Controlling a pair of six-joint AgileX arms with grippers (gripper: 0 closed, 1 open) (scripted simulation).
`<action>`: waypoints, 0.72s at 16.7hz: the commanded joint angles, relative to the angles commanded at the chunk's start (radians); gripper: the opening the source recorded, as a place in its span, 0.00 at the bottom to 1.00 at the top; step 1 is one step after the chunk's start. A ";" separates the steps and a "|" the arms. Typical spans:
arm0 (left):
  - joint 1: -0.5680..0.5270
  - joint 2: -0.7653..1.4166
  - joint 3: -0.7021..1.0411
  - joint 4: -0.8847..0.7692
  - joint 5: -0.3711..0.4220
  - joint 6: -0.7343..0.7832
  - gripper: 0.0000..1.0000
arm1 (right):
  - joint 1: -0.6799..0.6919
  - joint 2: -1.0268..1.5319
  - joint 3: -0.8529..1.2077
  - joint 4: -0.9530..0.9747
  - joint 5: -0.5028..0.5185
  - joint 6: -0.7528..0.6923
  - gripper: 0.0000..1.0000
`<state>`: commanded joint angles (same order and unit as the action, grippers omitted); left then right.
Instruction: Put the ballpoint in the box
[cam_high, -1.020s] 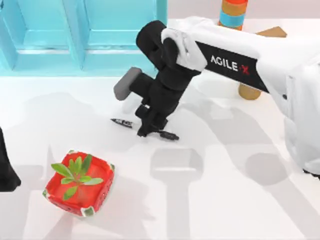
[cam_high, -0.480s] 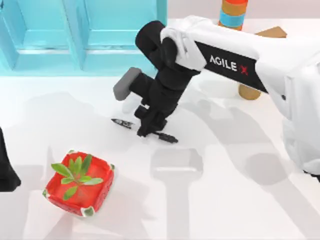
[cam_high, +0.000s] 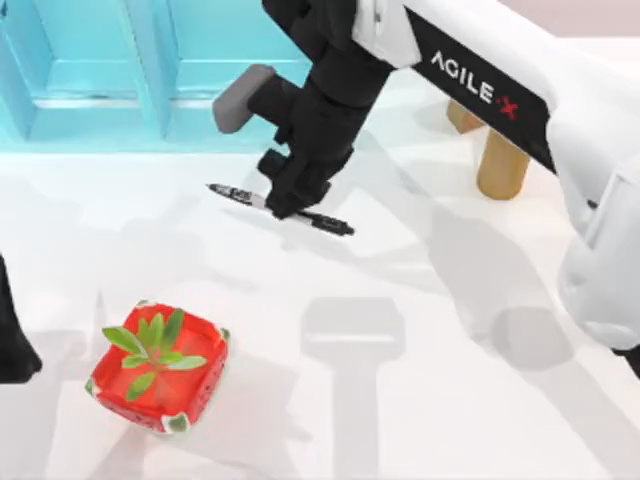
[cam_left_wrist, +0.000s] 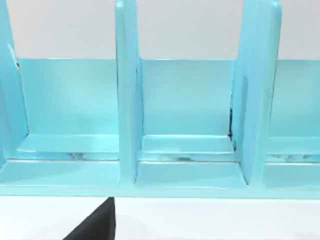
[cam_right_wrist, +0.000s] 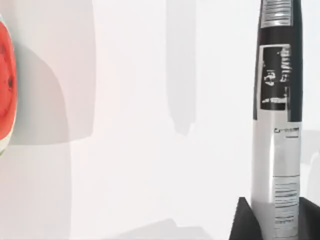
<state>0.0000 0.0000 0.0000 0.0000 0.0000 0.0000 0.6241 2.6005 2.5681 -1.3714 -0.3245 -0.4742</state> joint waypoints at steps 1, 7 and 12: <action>0.000 0.000 0.000 0.000 0.000 0.000 1.00 | 0.000 0.002 0.037 -0.036 0.001 0.000 0.00; 0.000 0.000 0.000 0.000 0.000 0.000 1.00 | 0.001 0.006 0.084 -0.080 0.002 0.002 0.00; 0.000 0.000 0.000 0.000 0.000 0.000 1.00 | -0.071 -0.044 0.057 -0.120 0.057 0.106 0.00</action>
<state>0.0000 0.0000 0.0000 0.0000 0.0000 0.0000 0.5527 2.5560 2.6255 -1.4919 -0.2675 -0.3680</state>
